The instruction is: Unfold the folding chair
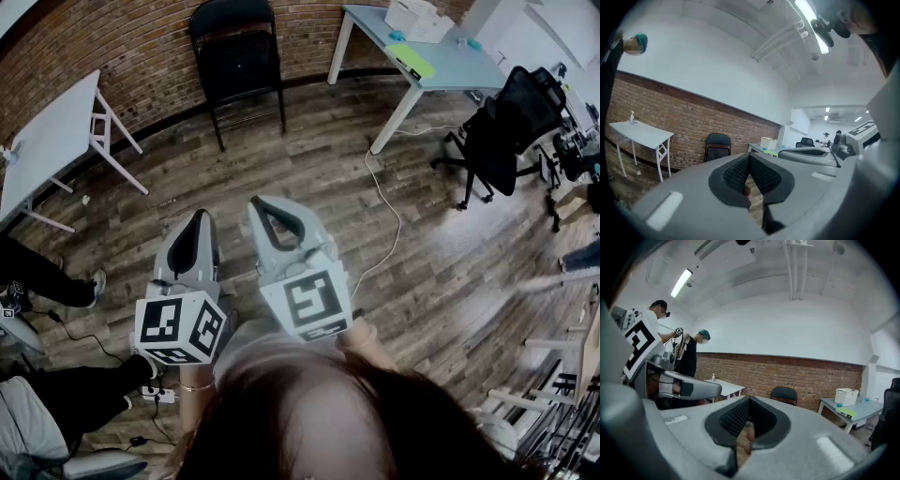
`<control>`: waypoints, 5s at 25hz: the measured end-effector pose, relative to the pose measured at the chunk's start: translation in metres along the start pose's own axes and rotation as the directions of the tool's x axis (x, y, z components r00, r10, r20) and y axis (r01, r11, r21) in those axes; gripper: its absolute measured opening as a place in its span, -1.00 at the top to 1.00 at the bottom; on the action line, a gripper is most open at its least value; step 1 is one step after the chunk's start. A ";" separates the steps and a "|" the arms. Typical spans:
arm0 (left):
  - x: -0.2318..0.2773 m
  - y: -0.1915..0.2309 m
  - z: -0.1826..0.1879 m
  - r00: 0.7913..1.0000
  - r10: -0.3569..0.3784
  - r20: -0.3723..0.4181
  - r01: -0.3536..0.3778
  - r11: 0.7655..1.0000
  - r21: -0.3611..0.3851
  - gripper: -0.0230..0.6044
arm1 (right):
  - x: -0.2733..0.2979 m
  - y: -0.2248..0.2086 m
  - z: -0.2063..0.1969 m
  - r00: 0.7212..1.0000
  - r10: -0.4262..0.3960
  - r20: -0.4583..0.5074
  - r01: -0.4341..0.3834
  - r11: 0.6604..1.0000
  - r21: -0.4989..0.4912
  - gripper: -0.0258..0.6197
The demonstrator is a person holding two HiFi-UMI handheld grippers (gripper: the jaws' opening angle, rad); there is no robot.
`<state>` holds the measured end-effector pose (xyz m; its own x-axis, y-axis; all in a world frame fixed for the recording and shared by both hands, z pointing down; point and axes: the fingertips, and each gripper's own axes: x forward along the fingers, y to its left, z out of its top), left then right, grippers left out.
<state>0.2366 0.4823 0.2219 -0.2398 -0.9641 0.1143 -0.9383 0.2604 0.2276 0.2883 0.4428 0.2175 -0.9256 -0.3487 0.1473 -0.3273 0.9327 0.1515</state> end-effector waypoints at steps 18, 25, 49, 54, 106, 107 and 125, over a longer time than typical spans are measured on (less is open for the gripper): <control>0.054 -0.002 -0.004 0.998 0.068 0.013 -0.068 0.997 -0.036 0.93 | 0.025 -0.063 -0.017 0.998 0.023 0.059 -0.025 0.999 0.026 0.92; 0.084 0.025 -0.004 0.996 0.089 0.013 -0.088 0.995 -0.055 0.93 | 0.068 -0.073 -0.022 0.996 0.067 0.060 -0.070 0.996 0.050 0.91; 0.186 0.096 0.023 0.999 0.045 -0.004 -0.045 0.999 0.015 0.93 | 0.188 -0.105 -0.010 0.999 0.036 0.022 -0.039 0.990 0.139 0.91; 0.202 0.093 0.023 1.000 0.027 -0.013 -0.026 0.998 0.050 0.93 | 0.193 -0.120 -0.018 1.000 0.005 0.000 -0.005 0.986 0.169 0.91; 0.423 0.225 0.066 0.999 0.006 -0.048 -0.002 0.997 0.080 0.93 | 0.418 -0.224 -0.008 0.997 -0.076 0.020 0.071 0.981 0.182 0.91; 0.432 0.228 0.068 0.999 0.008 -0.049 -0.004 0.997 0.079 0.93 | 0.425 -0.230 -0.007 0.997 -0.076 0.024 0.071 0.981 0.182 0.91; 0.582 0.281 0.097 0.993 0.104 -0.049 -0.101 0.993 0.061 0.93 | 0.557 -0.325 0.002 1.000 0.001 0.023 -0.005 0.987 0.161 0.91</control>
<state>-0.1905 -0.0113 0.2585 -0.3239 -0.9279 0.1846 -0.9227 0.3529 0.1550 -0.1207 -0.0547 0.2485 -0.9301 -0.3453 0.1248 -0.3491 0.9371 -0.0085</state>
